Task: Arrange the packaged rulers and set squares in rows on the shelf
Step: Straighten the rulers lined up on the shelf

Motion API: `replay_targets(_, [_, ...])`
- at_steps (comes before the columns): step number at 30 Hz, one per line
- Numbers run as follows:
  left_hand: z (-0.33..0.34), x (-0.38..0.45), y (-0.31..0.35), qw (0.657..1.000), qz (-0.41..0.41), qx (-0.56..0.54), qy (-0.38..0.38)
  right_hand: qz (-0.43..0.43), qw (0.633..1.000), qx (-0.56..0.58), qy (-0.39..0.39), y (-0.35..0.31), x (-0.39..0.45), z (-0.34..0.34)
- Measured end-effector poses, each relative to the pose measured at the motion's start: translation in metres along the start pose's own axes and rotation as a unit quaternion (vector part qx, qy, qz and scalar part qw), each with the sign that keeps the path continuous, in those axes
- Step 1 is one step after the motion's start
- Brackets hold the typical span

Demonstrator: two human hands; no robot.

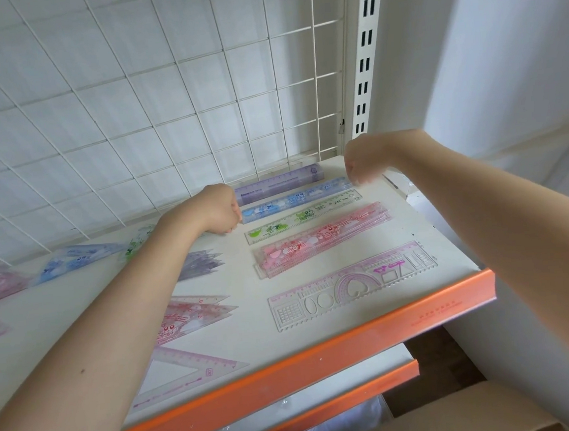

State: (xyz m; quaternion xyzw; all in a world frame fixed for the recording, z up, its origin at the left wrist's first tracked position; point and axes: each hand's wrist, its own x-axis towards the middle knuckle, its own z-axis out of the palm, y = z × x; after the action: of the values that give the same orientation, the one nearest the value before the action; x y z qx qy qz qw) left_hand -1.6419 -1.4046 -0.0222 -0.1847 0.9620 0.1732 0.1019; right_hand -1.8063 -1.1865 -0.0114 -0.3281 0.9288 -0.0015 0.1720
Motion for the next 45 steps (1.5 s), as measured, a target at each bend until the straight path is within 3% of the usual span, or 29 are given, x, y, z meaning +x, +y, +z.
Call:
replay_targets(15, [-0.008, -0.006, 0.005, 0.997, -0.005, 0.073, 0.013, -0.001, 1.000, -0.027, 0.008, -0.002, -0.009, -0.004])
replay_targets(21, [-0.009, -0.006, 0.006, 0.996, 0.001, 0.092, -0.013, -0.014, 0.999, -0.030, -0.038, -0.005, -0.009, -0.007])
replay_targets(32, [-0.005, 0.000, 0.008, 0.992, 0.033, 0.116, -0.021, -0.025, 0.996, -0.082, -0.038, -0.012, -0.010, -0.009])
replay_targets(45, [-0.006, 0.003, 0.010, 0.991, 0.036, 0.122, -0.039, -0.026, 0.997, -0.065, -0.030, -0.009, -0.007, -0.006])
